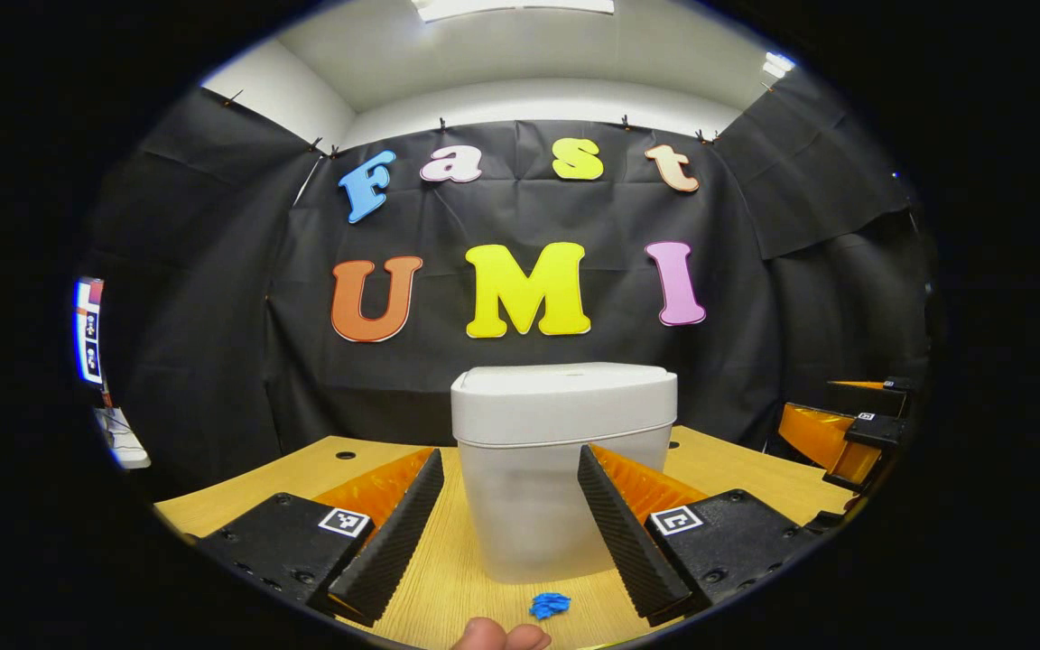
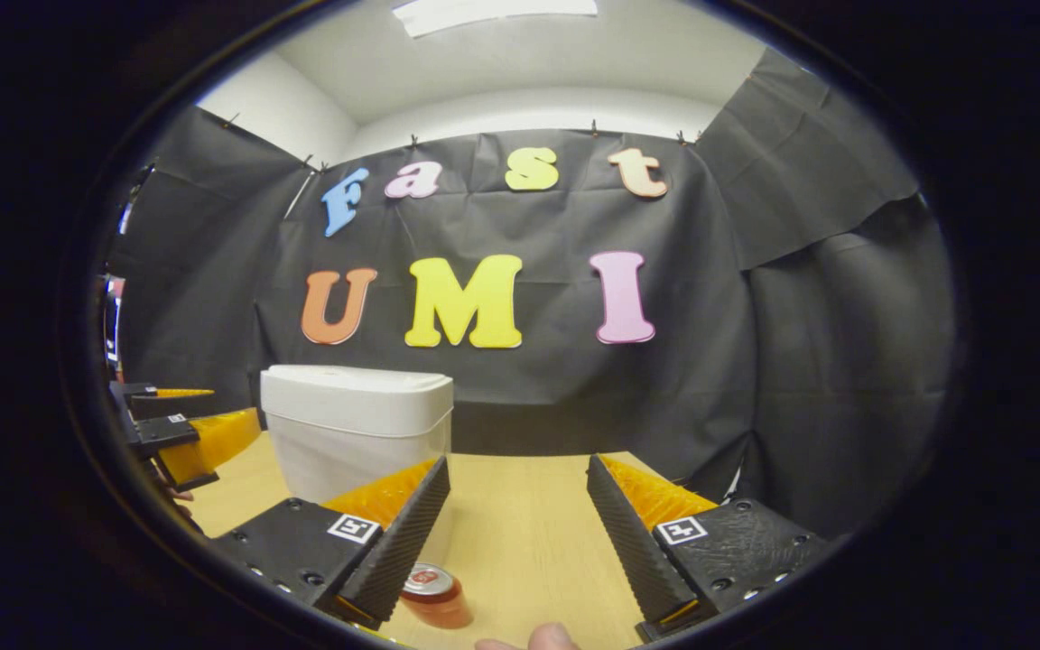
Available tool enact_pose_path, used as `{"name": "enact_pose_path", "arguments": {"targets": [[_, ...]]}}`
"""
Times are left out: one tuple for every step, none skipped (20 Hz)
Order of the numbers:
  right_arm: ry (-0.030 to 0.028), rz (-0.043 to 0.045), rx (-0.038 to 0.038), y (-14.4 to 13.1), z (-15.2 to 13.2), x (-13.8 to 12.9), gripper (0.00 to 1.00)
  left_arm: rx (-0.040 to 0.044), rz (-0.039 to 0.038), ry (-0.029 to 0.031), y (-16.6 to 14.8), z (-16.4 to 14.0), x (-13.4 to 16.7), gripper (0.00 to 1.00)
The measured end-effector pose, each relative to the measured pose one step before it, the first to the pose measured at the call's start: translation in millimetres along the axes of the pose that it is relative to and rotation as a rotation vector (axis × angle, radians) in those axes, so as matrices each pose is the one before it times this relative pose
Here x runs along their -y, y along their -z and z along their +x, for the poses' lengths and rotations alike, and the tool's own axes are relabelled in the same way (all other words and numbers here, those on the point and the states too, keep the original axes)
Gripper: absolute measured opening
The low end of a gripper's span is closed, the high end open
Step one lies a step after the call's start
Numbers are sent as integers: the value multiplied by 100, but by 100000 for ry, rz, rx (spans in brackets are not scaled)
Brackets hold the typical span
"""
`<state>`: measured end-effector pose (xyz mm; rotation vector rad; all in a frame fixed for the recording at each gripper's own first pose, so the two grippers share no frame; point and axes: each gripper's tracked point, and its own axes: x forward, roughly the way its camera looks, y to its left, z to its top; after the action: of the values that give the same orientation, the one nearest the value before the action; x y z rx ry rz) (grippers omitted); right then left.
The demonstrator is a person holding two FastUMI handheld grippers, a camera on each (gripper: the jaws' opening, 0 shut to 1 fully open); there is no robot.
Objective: Press the lid of the desktop garbage bin to open it, pick up the crumpled paper on the desktop and throw it into the bin, then pick up the pop can on the desktop and drop it into the bin, and finally close the garbage bin lid.
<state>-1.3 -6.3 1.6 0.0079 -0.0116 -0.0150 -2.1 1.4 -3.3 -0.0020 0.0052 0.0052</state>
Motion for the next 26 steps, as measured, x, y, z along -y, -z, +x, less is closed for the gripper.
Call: {"name": "enact_pose_path", "arguments": {"targets": [[216, -10, 44, 50, 82, 92, 95, -76, 17, -17, 9, -88, 19, 96], [69, 36, -82, -23, -40, 49, 95, 25, 126, -41, -21, -26, 5, 96], [172, 37, 43, 21, -50, 66, 95, 110, 66, 41, 35, -51, 103, 96], [278, -188, -67, -41, -48, 103, 95, 32, -127, 118, 79, -11, 79, 96], [177, -178, -159, 106, -22, 36, 95, -214, -130, 393, 106, 64, 172, 96], [34, 225, -32, 12, -34, 50, 95, -293, 73, 296, 55, 70, 60, 96], [-54, 313, -5, 49, -36, -18, 95, -419, 274, -1, 63, 18, 7, 96], [214, 222, -80, 47, 3, 73, 95, -126, 308, -244, 64, -81, -45, 96], [82, 124, -68, 102, 18, 114, 93, -18, 179, -298, -64, -41, -38, 96], [-98, -2, -134, 32, -75, -3, 95, 113, -130, -436, 22, -20, 14, 97], [-283, -178, -76, 62, 80, -100, 95, 93, -245, -358, -32, 19, -2, 97], [-2, -128, -40, -18, 19, 42, 95, -45, -23, -236, 52, 32, -46, 97], [-209, 26, -79, 53, 122, -33, 95, -195, 243, -419, 35, 48, -53, 96], [-326, 97, -93, 4, 61, -47, 95, -124, 171, -646, 56, -63, -95, 96], [-233, -112, -270, 163, -9, -73, 95, -176, -300, -614, 92, 53, -20, 96], [-240, -615, -171, 19, -12, -70, 95, -206, -595, -430, 33, 63, -15, 97], [-265, -511, -81, 66, 58, -60, 95, -187, -380, -370, 139, 57, -83, 97], [-399, 90, -22, -75, 91, -91, 95, -418, 74, -587, 63, -18, -121, 96], [-545, 429, 91, 14, 39, -160, 95, -115, 197, -562, 32, -2, -82, 96], [-479, 229, 33, -64, 82, -147, 95, 143, -78, -472, 179, 58, -93, 97], [-545, -119, 83, -5, 117, -191, 95, 57, -323, -284, 165, 70, -130, 97], [-593, -254, 109, -164, 117, -144, 95, -173, -254, -163, 194, 71, -153, 96], [-682, 48, 197, -242, 131, -241, 95, -414, -105, -501, 245, -70, -313, 96], [-776, 359, -224, -231, 135, -247, 95, -478, 52, -630, 401, -315, -609, 96], [-1093, 198, -258, -261, 170, -349, 95, -270, 48, -899, 114, 22, -538, 97], [-1061, -558, -66, -493, 114, -373, 95, 92, -215, -813, 105, 6, -468, 97]]}}
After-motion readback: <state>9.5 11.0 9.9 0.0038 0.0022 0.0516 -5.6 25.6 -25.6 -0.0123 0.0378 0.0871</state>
